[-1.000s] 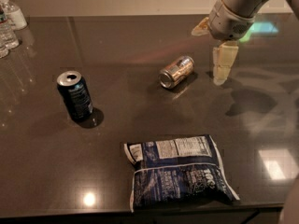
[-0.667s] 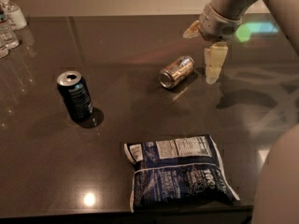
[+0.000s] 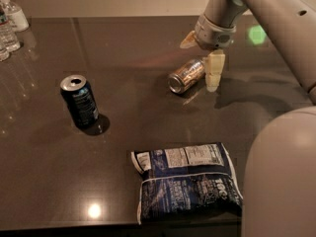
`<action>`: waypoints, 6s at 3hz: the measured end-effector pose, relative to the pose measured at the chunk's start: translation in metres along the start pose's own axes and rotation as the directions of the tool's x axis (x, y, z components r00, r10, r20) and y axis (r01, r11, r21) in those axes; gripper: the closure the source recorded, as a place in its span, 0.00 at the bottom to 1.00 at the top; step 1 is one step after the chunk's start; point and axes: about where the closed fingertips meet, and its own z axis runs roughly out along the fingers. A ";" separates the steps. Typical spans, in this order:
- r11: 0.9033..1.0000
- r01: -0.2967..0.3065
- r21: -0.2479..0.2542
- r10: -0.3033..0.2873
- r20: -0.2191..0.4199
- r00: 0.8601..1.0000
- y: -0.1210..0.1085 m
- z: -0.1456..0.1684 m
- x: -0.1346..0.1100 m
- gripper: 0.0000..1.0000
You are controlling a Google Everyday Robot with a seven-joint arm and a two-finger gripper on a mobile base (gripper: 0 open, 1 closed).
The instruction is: Place orange can upright
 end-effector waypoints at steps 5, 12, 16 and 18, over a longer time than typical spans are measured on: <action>0.954 0.255 -0.156 -0.281 -0.180 0.943 0.010 0.029 -0.022 0.64; 0.601 0.796 0.070 -0.647 -0.543 0.536 0.042 -0.064 -0.073 1.00; 0.273 0.927 0.255 -0.718 -0.587 0.373 0.044 -0.082 -0.093 1.00; 0.088 0.920 0.381 -0.742 -0.591 0.316 0.052 -0.079 -0.105 1.00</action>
Offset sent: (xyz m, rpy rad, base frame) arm -0.0320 0.0307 -0.0305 -0.1522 0.1155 0.2286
